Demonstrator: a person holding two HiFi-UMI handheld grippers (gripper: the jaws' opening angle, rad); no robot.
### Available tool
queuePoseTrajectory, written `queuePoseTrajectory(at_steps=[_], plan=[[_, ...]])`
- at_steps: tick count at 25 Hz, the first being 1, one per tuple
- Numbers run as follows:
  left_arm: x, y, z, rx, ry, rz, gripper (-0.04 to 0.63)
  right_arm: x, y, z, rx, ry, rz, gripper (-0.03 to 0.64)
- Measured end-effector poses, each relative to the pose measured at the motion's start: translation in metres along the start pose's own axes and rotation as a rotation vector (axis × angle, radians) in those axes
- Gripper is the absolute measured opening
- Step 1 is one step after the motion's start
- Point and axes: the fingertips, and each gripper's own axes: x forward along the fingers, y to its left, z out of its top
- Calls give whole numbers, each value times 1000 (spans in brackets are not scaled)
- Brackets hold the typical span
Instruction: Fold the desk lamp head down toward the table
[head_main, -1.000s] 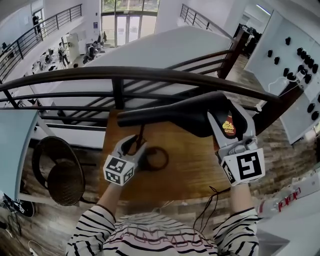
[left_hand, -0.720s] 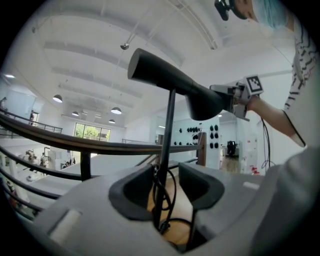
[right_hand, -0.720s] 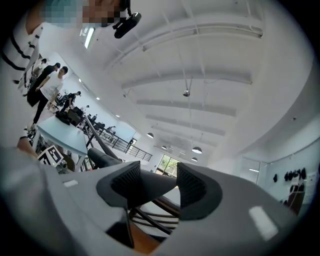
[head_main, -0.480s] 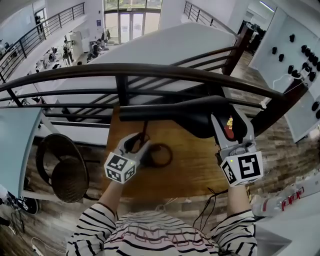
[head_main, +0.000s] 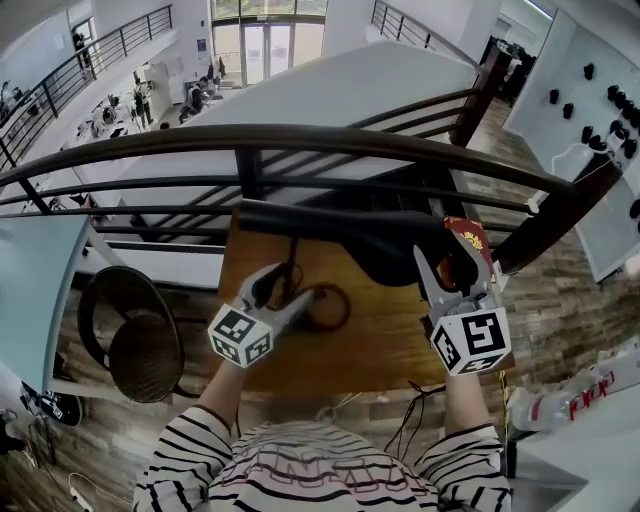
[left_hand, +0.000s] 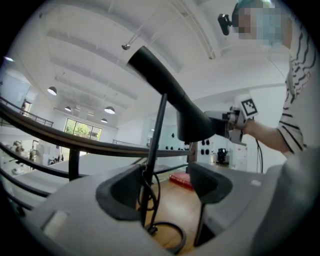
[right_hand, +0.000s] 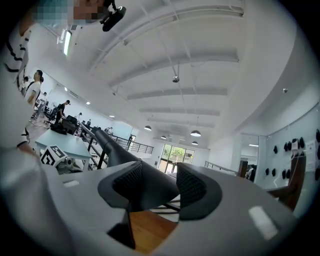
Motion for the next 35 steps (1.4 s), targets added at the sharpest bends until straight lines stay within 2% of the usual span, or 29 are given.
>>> queuePoseTrajectory(at_steps=[5, 13, 24, 35], plan=[[-3, 2, 0, -2, 6, -7, 307, 5, 19, -43, 57, 101, 30, 218], [-13, -3, 2, -35, -11, -59, 339, 10, 46, -83, 152, 164, 81, 218], [-20, -9, 3, -42, 7, -133, 378, 15, 67, -101, 205, 191, 113, 204], [-22, -15, 7, -24, 21, -151, 408, 22, 84, -108, 232, 224, 143, 196]])
